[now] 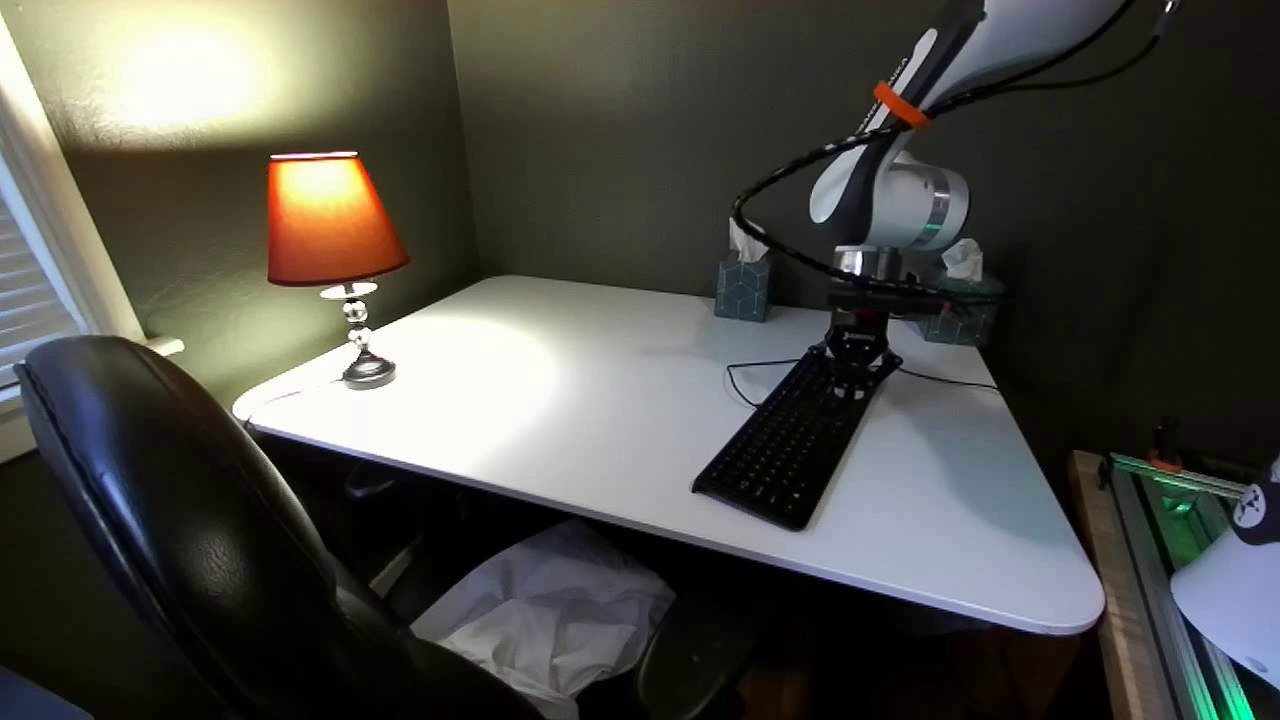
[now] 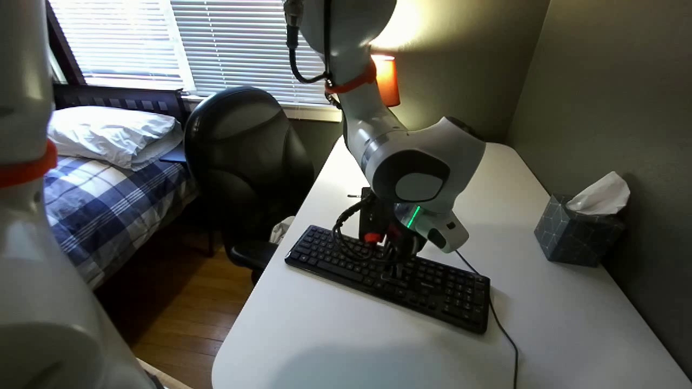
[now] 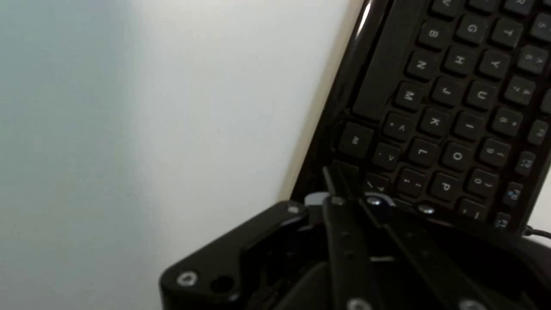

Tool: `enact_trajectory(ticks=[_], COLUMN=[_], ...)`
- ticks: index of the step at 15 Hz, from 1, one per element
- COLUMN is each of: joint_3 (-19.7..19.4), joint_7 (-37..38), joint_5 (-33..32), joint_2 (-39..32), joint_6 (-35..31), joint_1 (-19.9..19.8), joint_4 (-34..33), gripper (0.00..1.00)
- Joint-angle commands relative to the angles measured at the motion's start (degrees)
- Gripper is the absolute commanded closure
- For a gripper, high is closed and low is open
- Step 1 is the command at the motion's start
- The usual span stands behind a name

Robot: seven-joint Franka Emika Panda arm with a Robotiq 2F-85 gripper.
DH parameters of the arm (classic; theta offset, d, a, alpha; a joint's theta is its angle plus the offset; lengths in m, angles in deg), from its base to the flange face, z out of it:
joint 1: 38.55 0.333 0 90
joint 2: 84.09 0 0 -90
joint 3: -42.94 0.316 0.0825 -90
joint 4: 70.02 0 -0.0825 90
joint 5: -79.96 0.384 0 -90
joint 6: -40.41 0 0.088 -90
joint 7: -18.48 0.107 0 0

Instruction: Press a key on the keyboard

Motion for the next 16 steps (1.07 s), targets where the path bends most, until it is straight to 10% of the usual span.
enact_trajectory(ticks=[1, 16], joint_3=[0.19, -0.09], joint_7=[-0.45, 0.10], joint_5=[2.17, 2.65], joint_2=[-2.28, -6.26], joint_6=[2.40, 5.87], joint_1=[-0.88, -2.07], joint_4=[-2.54, -6.76], gripper=[1.00, 1.00])
